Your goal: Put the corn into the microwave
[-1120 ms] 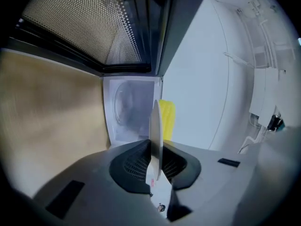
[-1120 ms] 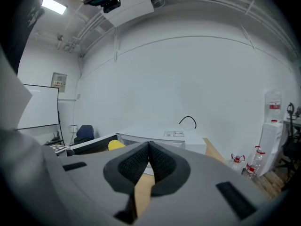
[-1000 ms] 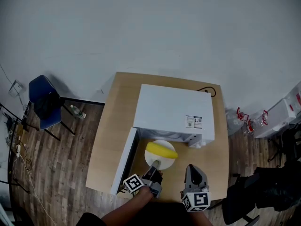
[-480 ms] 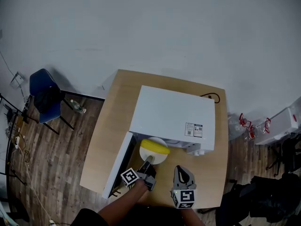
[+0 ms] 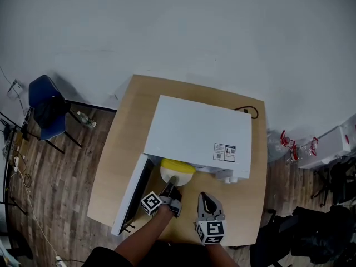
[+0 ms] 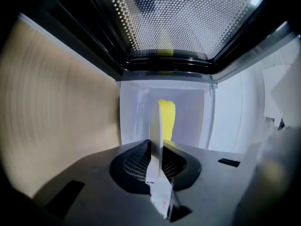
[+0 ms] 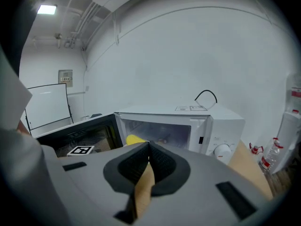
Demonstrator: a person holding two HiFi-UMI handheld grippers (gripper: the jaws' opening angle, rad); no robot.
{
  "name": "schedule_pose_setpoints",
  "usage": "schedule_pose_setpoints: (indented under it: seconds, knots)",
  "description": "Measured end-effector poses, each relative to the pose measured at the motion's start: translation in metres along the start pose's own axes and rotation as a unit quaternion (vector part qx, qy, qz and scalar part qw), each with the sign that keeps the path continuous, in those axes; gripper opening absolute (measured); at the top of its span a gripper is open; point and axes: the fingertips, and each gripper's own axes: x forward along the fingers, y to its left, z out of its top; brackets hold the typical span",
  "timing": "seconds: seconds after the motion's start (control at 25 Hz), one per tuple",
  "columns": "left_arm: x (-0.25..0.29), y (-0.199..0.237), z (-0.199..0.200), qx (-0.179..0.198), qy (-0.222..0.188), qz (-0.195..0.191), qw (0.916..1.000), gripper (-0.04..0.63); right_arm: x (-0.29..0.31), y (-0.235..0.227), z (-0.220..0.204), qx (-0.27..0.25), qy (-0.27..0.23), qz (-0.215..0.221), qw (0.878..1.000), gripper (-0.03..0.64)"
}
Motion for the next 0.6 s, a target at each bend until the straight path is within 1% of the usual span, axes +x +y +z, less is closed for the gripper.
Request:
schedule_pose_setpoints:
  seconds: [0.2,0.28,0.4,0.6]
  knots:
    - [0.015,0.013,-0.006,-0.006,-0.004,0.020,0.9998,0.029,0.000,-0.009,-0.004,0.014,0.004,-0.007,1.000,0.060]
    - [0.023,0.015,-0.006,0.001,0.000,0.027,0.9996,0.028,0.000,-0.012,-0.005,0.013,0.006,-0.006,1.000,0.060]
    - [0.032,0.017,-0.008,0.007,0.009,0.032,0.9994,0.028,-0.001,-0.016,-0.008,0.014,0.010,-0.006,1.000,0.060]
    - [0.040,0.022,-0.009,0.003,0.007,0.036,0.9993,0.029,-0.003,-0.020,-0.011,0.018,0.013,-0.008,1.000,0.060]
